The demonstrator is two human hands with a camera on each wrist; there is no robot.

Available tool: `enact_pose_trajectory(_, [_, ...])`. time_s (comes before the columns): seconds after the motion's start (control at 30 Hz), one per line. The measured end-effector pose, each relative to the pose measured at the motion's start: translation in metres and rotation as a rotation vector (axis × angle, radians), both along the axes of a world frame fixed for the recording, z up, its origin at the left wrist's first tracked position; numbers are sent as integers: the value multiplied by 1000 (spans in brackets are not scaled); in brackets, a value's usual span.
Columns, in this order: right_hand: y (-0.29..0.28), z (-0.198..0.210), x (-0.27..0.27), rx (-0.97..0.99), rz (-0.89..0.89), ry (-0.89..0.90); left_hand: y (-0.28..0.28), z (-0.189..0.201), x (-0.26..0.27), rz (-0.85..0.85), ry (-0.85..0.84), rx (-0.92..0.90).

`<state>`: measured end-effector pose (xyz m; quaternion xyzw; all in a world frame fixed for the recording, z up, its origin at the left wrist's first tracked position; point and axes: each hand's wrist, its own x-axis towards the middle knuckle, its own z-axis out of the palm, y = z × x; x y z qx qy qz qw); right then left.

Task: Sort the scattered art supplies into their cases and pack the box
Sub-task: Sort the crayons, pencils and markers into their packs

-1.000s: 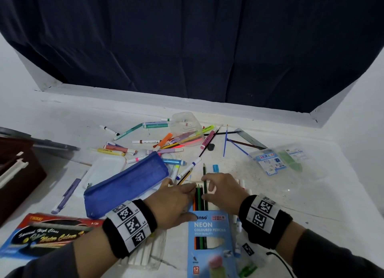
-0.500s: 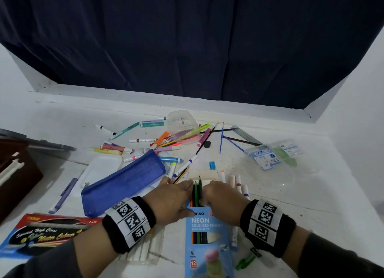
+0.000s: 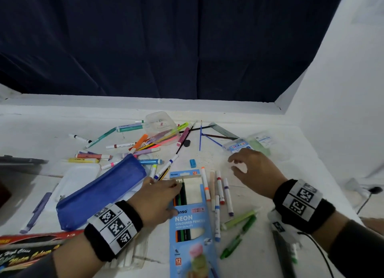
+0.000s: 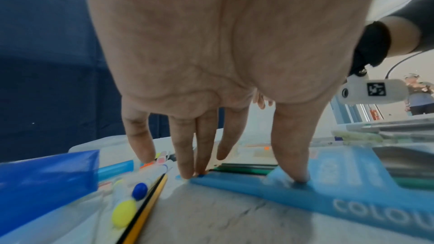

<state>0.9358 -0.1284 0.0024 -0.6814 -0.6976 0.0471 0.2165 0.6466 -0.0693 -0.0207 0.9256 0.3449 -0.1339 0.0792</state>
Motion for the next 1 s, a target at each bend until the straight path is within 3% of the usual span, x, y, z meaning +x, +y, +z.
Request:
enact_pose_trajectory(0.13, [1, -6, 34, -237, -183, -225, -4, 3, 15, -22, -19, 10])
enact_pose_trajectory(0.23, [5, -13, 51, -363, -217, -343, -5, 4, 25, -36, -23, -5])
enact_pose_trajectory(0.43, [15, -33, 56, -556, -204, -341, 2, 3, 24, -64, 52, -81])
enact_pose_trajectory(0.63, [15, -29, 50, -476, -151, -384, 2, 2, 15, -77, 64, -134])
enact_pose_trajectory(1.0, [-21, 11, 10, -83, -169, -222, 20, 4, 23, -126, 122, -71])
